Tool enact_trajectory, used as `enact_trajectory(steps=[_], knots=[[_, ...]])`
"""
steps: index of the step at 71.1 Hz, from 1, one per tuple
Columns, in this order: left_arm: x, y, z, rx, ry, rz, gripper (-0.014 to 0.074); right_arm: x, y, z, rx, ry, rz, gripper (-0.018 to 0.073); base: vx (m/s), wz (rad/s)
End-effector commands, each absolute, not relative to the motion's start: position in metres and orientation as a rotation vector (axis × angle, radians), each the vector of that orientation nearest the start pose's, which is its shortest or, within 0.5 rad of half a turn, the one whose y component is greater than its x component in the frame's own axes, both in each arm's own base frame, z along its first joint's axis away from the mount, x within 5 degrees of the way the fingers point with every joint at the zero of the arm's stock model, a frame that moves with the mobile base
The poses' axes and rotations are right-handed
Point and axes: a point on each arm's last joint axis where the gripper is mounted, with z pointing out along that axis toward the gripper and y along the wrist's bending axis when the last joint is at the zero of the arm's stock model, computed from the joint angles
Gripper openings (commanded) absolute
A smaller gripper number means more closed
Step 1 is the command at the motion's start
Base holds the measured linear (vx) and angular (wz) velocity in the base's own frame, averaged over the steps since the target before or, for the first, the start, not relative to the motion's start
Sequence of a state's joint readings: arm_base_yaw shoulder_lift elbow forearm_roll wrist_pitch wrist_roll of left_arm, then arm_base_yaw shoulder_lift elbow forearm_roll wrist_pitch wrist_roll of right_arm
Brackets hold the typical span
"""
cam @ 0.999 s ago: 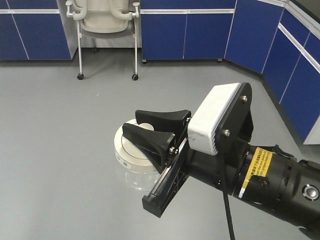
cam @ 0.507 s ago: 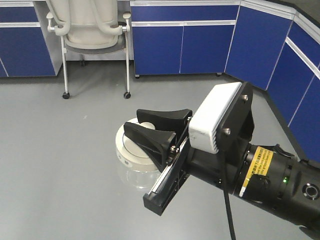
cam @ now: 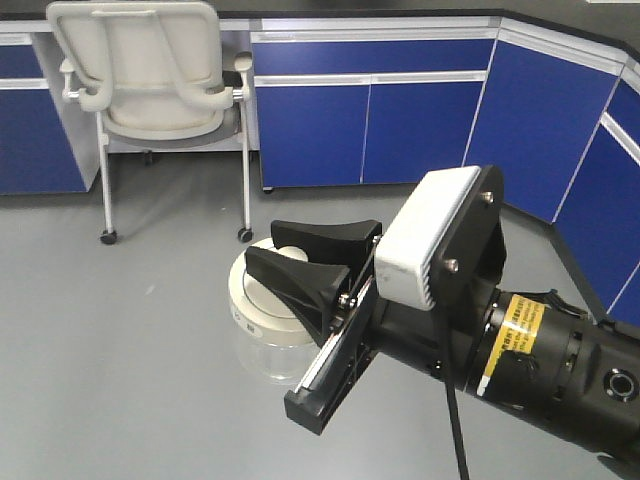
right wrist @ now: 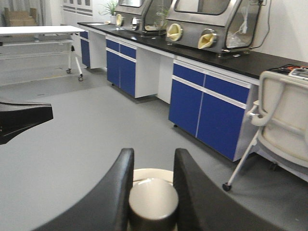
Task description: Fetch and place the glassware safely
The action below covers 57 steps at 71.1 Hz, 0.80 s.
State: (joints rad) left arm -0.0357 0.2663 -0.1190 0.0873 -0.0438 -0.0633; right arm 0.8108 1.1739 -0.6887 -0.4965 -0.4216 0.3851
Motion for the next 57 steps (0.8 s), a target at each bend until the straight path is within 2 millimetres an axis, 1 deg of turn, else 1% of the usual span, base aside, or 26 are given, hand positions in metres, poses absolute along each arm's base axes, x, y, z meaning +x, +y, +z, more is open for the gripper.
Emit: enact_trajectory(steps=[1,14,27,40,57], knots=[[0.0808,-0.0037,0.2557,0.042,1.495,-0.027,-0.0007,0.1575,0.1957,0.3447,-0.795,1.272,0.786,-0.0003,0.43,-0.12],[0.0808,-0.0037,0.2557,0.042,1.495,-0.027,-0.0007,0.1575,0.1957,0.3447,-0.795,1.272,0.786,-0.0003,0.40,-0.22],[0.0808,-0.0037,0.2557,0.042,1.495,-0.027,-0.0007,0.1575,0.1957,0.3447,-0.795,1.272,0.786,-0.0003,0.32,-0.43],[0.0808,-0.0037,0.2557,0.042,1.495,-0.027,-0.0007,0.1575,0.1957,0.3447,-0.795,1.272,0.786,-0.0003,0.26,-0.63],[0.0808,-0.0037,0.2557,0.042,1.495,-0.027,-0.0007,0.1574,0.1957,0.3449,-0.794,1.269,0.787,-0.0003,0.21,-0.78]])
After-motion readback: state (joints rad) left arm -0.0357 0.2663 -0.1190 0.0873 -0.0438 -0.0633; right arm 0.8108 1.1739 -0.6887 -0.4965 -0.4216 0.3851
